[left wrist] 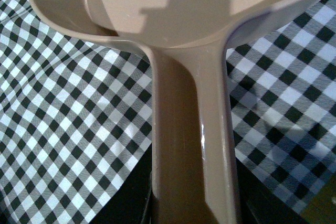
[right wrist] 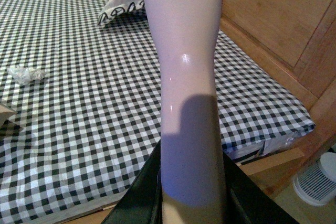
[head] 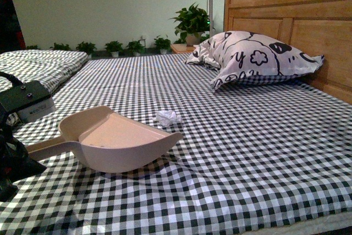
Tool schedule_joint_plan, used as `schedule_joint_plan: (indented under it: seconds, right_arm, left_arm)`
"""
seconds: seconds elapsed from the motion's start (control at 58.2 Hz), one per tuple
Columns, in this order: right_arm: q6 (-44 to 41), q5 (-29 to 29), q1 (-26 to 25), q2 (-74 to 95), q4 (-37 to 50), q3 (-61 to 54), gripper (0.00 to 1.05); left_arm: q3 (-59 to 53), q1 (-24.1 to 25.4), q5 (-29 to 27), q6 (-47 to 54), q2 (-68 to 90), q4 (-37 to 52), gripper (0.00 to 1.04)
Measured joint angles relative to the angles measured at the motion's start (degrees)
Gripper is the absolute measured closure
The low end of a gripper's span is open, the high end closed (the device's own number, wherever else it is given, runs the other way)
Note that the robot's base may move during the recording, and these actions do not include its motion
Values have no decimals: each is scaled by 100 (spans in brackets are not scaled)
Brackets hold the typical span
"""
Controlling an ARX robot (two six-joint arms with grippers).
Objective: Clean up trash
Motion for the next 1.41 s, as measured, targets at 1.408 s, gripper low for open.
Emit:
schedule_joint_plan:
  seconds: [1.408]
  right_arm:
    - [0, 0, 0, 0, 0, 0, 84]
  left_arm:
    - [1611, -9, -299, 929, 1207, -984, 79]
